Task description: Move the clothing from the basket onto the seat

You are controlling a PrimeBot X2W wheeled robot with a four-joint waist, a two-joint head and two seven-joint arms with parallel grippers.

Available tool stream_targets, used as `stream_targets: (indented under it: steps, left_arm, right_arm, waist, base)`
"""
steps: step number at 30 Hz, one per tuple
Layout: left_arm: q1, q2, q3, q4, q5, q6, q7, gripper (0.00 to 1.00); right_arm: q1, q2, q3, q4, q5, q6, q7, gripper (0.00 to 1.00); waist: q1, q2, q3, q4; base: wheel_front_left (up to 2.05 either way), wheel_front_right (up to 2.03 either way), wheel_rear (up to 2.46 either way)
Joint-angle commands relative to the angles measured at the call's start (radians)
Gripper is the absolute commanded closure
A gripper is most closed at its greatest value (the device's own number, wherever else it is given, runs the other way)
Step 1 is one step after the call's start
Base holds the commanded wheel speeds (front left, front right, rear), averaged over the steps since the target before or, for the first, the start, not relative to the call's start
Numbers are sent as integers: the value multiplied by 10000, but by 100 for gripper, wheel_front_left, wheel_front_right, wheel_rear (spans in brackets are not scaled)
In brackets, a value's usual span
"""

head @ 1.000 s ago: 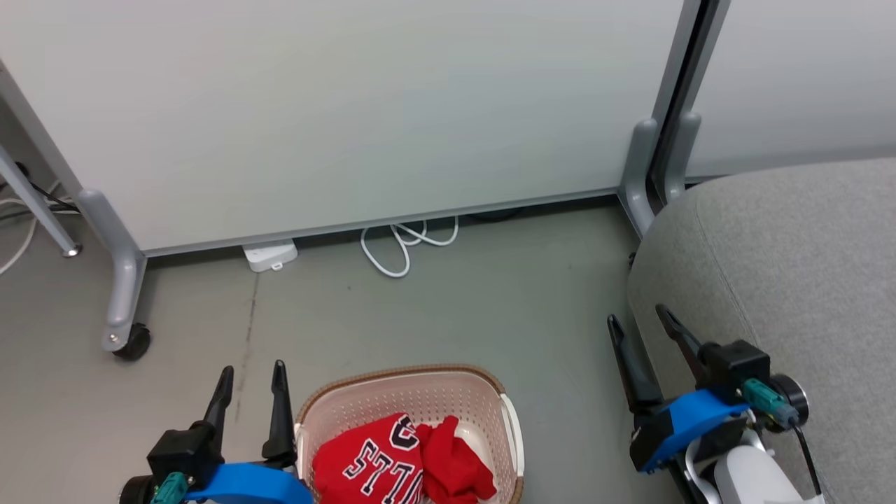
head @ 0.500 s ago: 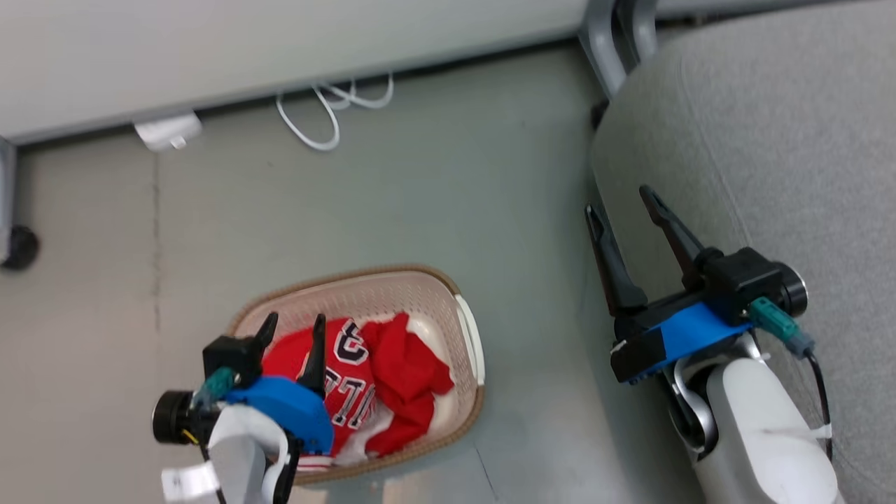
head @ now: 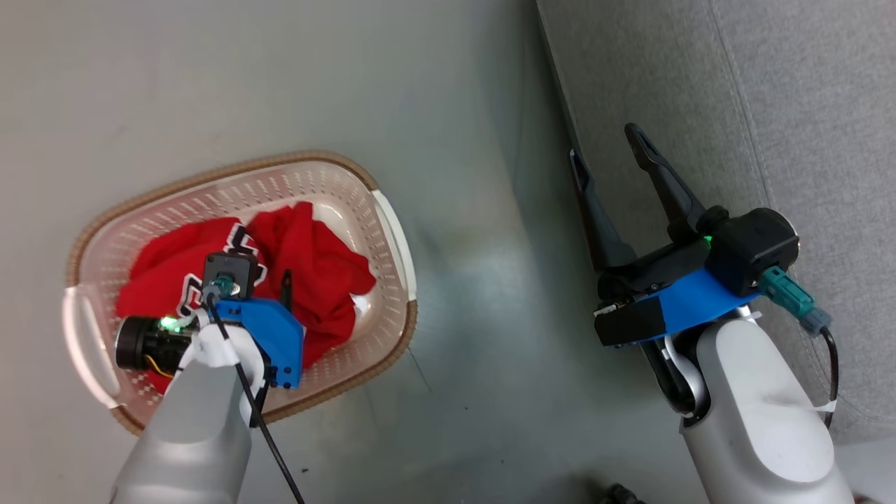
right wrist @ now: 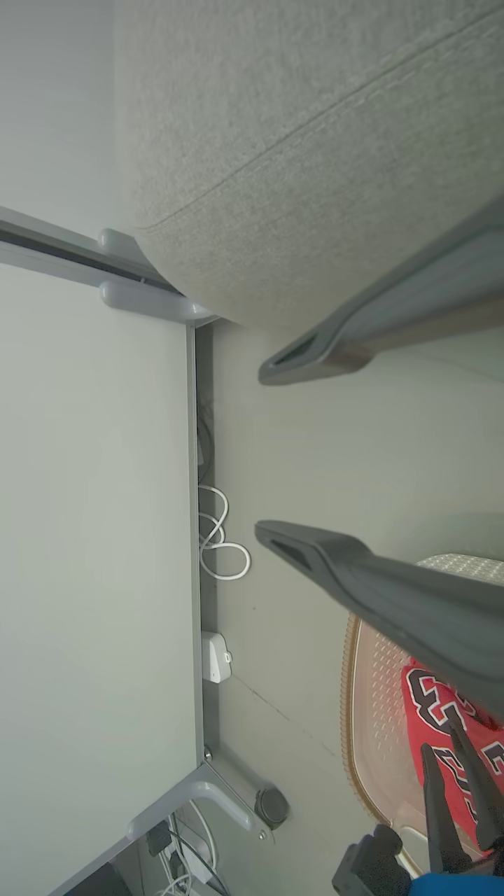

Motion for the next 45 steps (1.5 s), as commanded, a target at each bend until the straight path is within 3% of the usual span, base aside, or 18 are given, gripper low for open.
stream_targets:
  steps: [1, 3, 11, 13, 14, 15, 32, 39, 45]
  left_arm:
    - [-448, 99, -87, 282, 193, 345, 35, 0]
    - [-590, 127, -127, 425, 257, 475, 74, 0]
    - [-1315, 359, -57, 1568, 345, 1980, 529, 0]
    - [-1406, 363, -21, 1765, 278, 2114, 650, 0]
    - [-1415, 354, -50, 1829, 260, 2064, 694, 94]
    - [-1443, 347, -71, 1862, 241, 2009, 679, 100]
    - [-1372, 293, -35, 2147, -284, 1292, 83, 100]
    - [-524, 96, -126, 2254, -494, 849, -437, 100]
    - [59, -247, -340, 2094, -664, -125, -1230, 100]
  right_arm:
    - [-231, -4, 62, -65, 117, 4, -129, 0]
    - [-274, -5, 89, -74, 176, 4, -147, 0]
    - [-503, -7, 343, -67, 398, 3, -309, 0]
    - [-512, -7, 368, -55, 416, 4, -326, 0]
    - [-521, -7, 373, -50, 412, 4, -336, 0]
    - [-539, -7, 378, -49, 413, 4, -345, 0]
    - [-652, -7, 487, 258, 340, 4, -334, 0]
    - [-244, -15, 701, 989, 488, 3, -392, 0]
    - [383, -15, 755, 1677, 525, 3, -292, 0]
  waist:
    - [-3, 0, 919, -564]
    - [-3, 0, 1036, -573]
    - [-3, 0, 1646, -489]
    - [-3, 0, 1721, -458]
    - [-3, 0, 1734, -449]
    - [-3, 0, 1747, -442]
    - [-3, 0, 1268, -267]
    - [-3, 0, -815, 60]
    - [-3, 0, -3179, 667]
  base:
    - [0, 0, 0]
    - [0, 0, 0]
    - [0, 0, 0]
    - [0, 0, 0]
    - [0, 0, 0]
    - [0, 0, 0]
    - [0, 0, 0]
    - [0, 0, 0]
    - [0, 0, 0]
